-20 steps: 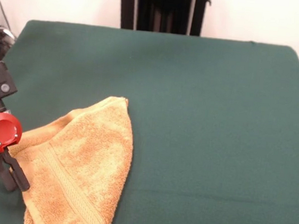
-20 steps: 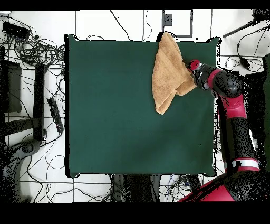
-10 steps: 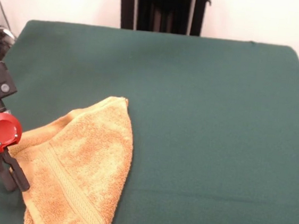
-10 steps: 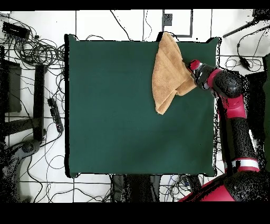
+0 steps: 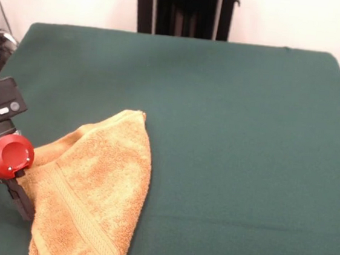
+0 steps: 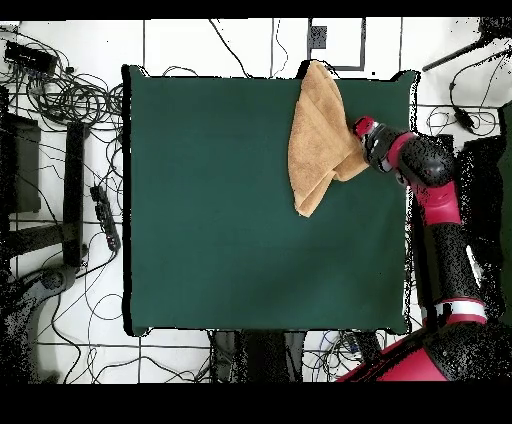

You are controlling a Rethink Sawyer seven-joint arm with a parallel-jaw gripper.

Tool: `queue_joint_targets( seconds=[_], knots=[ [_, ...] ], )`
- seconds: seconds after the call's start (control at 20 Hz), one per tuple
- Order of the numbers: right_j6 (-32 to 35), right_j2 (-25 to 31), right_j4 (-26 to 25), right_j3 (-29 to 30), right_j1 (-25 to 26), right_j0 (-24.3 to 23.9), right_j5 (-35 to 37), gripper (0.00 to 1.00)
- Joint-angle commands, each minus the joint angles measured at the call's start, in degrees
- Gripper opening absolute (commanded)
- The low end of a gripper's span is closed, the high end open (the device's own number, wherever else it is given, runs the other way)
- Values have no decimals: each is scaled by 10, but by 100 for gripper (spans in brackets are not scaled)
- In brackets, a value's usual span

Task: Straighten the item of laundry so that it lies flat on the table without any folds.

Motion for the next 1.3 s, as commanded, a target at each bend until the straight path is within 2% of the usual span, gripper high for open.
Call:
queue_joint_targets(
  seconds=[0.05, 0.6, 0.75, 0.8, 1.1, 1.3],
  knots=[
    [-145, 22, -49, 31, 37, 16, 31, 0],
    [-90, 9, -35, 20, 17, 31, 82, 0],
    [-53, 15, -18, 49, 3, 22, 75, 0],
    [-31, 20, -10, 76, -18, 15, 69, 0],
    [46, 35, 32, 132, -83, 6, 83, 0],
    [79, 56, 63, 180, -102, -5, 58, 0]
  ],
)
